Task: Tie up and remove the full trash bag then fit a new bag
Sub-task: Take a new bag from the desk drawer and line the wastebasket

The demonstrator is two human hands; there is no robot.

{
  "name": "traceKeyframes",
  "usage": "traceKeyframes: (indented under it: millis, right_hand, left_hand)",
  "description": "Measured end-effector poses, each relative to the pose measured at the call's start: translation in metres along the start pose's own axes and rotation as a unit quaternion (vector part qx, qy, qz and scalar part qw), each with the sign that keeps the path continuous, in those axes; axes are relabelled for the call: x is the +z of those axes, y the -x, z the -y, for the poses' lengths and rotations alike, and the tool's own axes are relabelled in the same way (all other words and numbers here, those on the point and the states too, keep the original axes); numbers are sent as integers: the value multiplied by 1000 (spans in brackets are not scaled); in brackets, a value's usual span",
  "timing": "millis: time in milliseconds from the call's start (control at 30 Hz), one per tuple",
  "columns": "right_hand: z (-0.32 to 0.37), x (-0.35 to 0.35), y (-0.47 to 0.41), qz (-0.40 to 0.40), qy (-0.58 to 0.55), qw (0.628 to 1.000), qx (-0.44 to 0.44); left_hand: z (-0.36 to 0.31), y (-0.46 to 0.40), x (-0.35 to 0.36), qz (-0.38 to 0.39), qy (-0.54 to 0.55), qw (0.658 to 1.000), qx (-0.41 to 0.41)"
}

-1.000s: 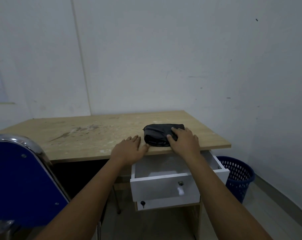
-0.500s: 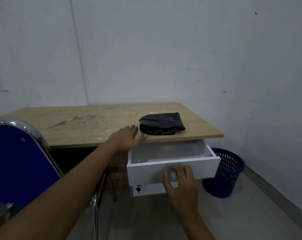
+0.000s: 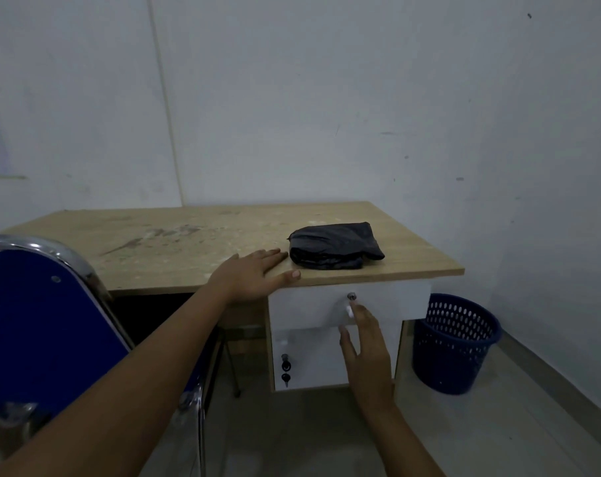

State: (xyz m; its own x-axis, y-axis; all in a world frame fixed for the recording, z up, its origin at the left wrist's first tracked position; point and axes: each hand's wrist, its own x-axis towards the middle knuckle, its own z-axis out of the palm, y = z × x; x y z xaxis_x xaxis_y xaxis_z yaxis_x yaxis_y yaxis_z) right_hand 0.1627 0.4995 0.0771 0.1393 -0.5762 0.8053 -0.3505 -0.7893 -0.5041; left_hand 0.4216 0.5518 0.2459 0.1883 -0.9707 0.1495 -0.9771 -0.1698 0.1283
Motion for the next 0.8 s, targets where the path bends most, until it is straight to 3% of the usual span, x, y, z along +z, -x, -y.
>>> traceKeyframes:
  millis: [433,667,800]
  right_hand:
    - [-21,51,-14,88,-25,994,54]
    - [-37,60,-26,183,-15,982,50]
    - [-37,52,-20,167,-13,985,45]
  left_hand:
    - [0,-1,3,-21,3,1000,-7]
    - [-2,1,2,-24,5,1000,-16]
    - [-4,3,0,-20,6,1000,-15]
